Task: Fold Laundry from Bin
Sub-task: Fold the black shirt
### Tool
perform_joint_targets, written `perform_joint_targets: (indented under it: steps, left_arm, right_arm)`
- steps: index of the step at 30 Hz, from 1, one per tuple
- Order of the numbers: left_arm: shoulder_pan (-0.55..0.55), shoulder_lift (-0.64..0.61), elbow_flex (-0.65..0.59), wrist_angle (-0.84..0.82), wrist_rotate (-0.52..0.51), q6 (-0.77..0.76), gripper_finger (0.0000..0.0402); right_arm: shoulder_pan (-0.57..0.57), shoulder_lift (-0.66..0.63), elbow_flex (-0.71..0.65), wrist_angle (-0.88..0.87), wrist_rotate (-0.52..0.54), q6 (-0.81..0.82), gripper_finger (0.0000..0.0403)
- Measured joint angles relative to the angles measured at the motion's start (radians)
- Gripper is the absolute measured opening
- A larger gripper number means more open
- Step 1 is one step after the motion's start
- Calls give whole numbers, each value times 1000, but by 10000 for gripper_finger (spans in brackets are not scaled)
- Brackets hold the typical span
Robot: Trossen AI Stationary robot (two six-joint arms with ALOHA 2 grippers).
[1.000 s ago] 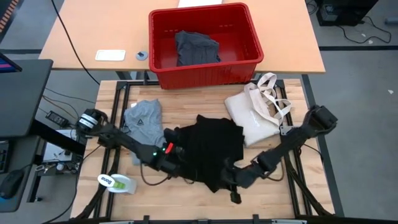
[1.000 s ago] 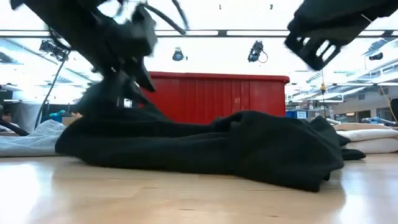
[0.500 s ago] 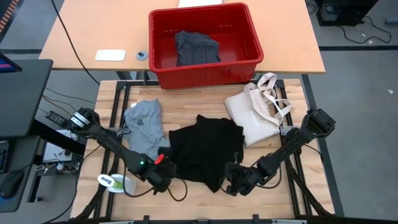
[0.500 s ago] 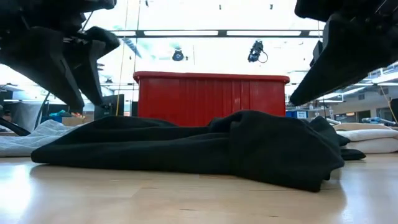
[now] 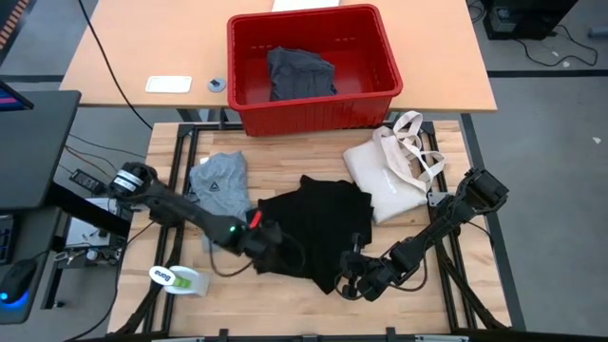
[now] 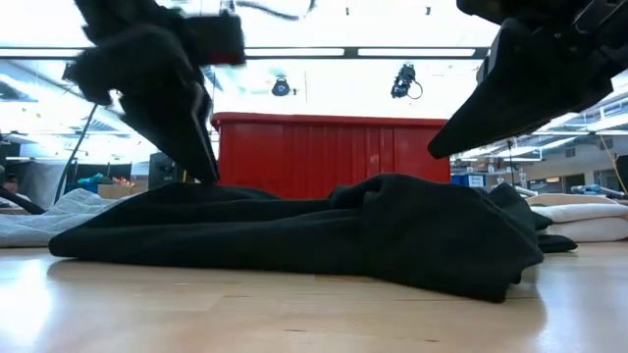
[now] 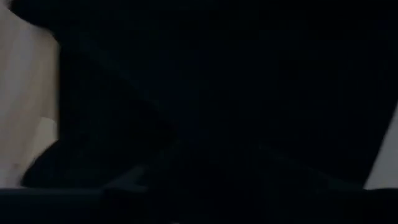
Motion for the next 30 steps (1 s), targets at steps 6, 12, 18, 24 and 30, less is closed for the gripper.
perform_joint_targets:
  steps: [6, 12, 18, 24, 30]
  left_arm:
    - [114, 56, 0, -3, 92, 28, 212]
    - [150, 78, -2, 43, 192, 222, 117]
    - [94, -10, 41, 47, 203, 288, 11]
    - [7, -213, 49, 68, 189, 319, 6]
    - [-140, -339, 49, 40, 185, 396, 5]
  right_arm:
    - [6, 0, 0, 15, 30, -40, 36]
    - [25, 0, 0, 8, 89, -59, 36]
    - [35, 0, -1, 8, 119, -61, 36]
    - [40, 0, -1, 10, 115, -61, 36]
    - [40, 0, -1, 16, 115, -63, 36]
